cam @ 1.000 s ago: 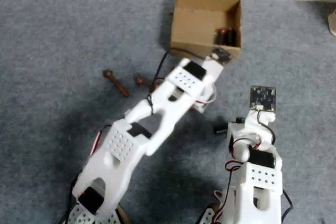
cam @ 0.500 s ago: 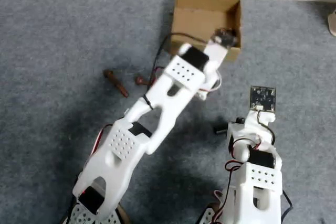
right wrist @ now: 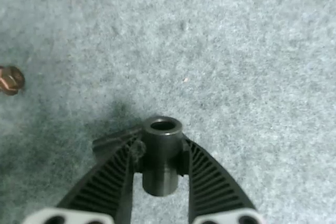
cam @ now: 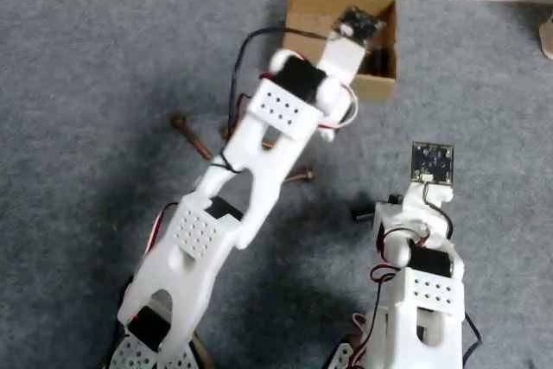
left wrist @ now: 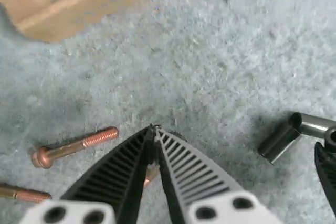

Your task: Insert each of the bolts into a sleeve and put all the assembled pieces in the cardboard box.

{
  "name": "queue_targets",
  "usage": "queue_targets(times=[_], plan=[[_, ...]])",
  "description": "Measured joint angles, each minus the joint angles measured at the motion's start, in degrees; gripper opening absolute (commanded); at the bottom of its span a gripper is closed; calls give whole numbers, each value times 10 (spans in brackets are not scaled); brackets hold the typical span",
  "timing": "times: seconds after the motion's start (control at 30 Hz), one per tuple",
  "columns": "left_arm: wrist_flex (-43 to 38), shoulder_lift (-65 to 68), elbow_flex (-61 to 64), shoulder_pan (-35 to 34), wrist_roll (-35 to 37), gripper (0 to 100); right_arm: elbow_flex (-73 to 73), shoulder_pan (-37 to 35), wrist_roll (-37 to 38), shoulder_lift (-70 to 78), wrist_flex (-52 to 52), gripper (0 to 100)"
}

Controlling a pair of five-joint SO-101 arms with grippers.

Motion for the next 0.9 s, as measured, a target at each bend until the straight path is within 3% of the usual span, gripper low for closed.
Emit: queue_targets(times=[0.17, 0.4, 0.63, 0.9], plan=[[0, 2, 47, -9, -27, 6, 0, 0, 0, 0, 0, 5], [-3, -10, 258, -19, -229, 7, 0, 0, 0, 0, 0, 5], [-4, -85, 384, -20, -268, 18, 0, 0, 0, 0, 0, 5], [-4, -109, 386, -21, -285, 179, 0, 0, 0, 0, 0, 5]])
